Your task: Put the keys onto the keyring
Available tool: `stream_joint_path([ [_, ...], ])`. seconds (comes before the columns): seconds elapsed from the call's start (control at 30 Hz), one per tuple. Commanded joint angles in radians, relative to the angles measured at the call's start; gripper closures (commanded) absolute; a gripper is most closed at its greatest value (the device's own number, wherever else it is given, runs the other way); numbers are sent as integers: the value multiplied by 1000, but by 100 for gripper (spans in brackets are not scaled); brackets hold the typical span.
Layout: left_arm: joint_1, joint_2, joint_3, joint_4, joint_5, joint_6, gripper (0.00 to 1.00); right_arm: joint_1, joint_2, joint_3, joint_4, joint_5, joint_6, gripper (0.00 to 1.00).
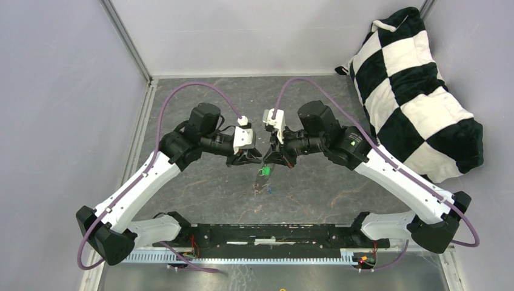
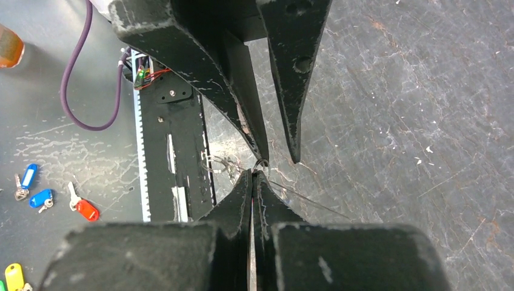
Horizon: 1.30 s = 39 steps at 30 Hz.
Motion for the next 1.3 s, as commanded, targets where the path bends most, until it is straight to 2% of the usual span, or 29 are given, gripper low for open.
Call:
stream_joint_path([
  [0.0, -7, -17, 3, 26, 48, -3, 77, 23, 11, 62, 19, 18, -12, 100],
  [0.07, -8, -17, 3, 14, 49, 8, 85, 32, 20, 73, 15, 19, -12, 100],
  [0.17, -8, -18, 13, 12, 55, 3, 85, 41, 44, 99, -7, 22, -21, 100],
  [0.37, -10, -25, 38, -51, 97, 52, 78, 46, 60, 127, -23, 43, -28, 100],
  [0.73, -10, -33, 47, -82, 132, 78, 76, 47, 63, 131, -23, 36, -23, 100],
  [0.93, -10, -45, 49, -94, 160, 82, 62, 48, 58, 125, -20, 41, -23, 100],
  [1.27, -11, -43, 43, -97, 156, 68, 63, 47, 49, 111, -5, 41, -17, 100],
])
